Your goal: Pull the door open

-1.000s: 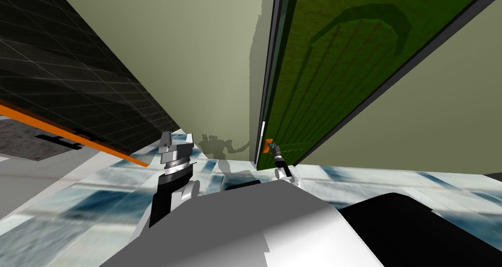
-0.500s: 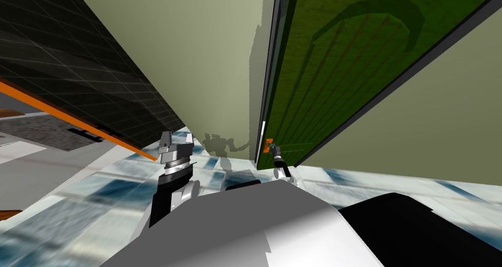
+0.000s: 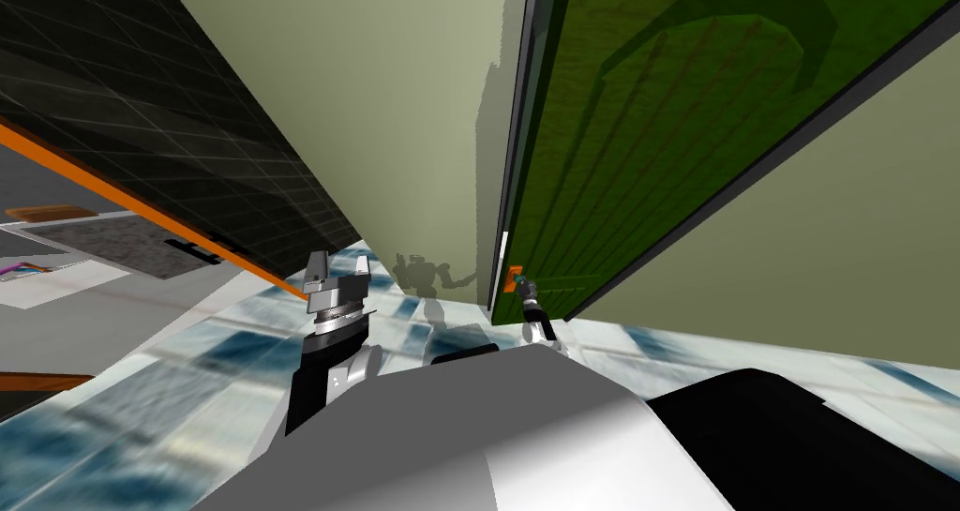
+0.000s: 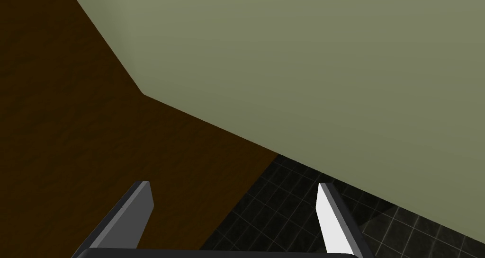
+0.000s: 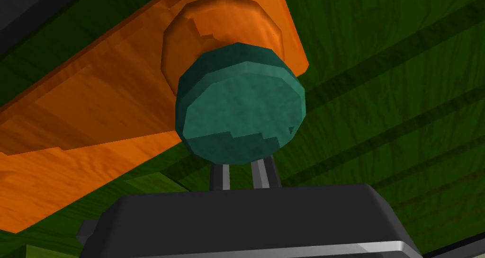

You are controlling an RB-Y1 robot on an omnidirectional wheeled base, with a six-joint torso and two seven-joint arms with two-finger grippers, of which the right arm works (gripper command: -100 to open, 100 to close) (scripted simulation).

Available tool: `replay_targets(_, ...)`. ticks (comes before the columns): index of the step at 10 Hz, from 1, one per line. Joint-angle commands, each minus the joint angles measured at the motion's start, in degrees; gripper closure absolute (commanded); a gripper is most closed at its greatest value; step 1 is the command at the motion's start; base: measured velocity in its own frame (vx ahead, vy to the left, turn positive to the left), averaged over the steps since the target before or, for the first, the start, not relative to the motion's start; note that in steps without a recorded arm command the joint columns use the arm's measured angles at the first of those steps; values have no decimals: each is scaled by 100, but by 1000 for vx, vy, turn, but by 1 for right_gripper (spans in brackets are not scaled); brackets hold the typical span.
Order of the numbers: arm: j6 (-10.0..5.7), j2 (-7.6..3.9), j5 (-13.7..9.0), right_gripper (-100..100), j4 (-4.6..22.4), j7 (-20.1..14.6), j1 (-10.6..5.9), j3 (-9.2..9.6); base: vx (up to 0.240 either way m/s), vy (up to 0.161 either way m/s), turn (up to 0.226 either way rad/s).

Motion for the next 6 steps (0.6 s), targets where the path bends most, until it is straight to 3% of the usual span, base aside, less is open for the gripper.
replay_targets(1, 21, 56, -86, 100, -204, -105, -96, 133, -53, -23, 65)
replay_targets(4, 21, 56, -86, 100, -204, -105, -96, 133, -6, 0, -5)
replay_targets(5, 30, 73, -300, 100, -229, -271, -92, 174, -14, -23, 56)
replay_targets(6, 30, 73, -300, 100, -229, -271, -92, 174, -38, -26, 89)
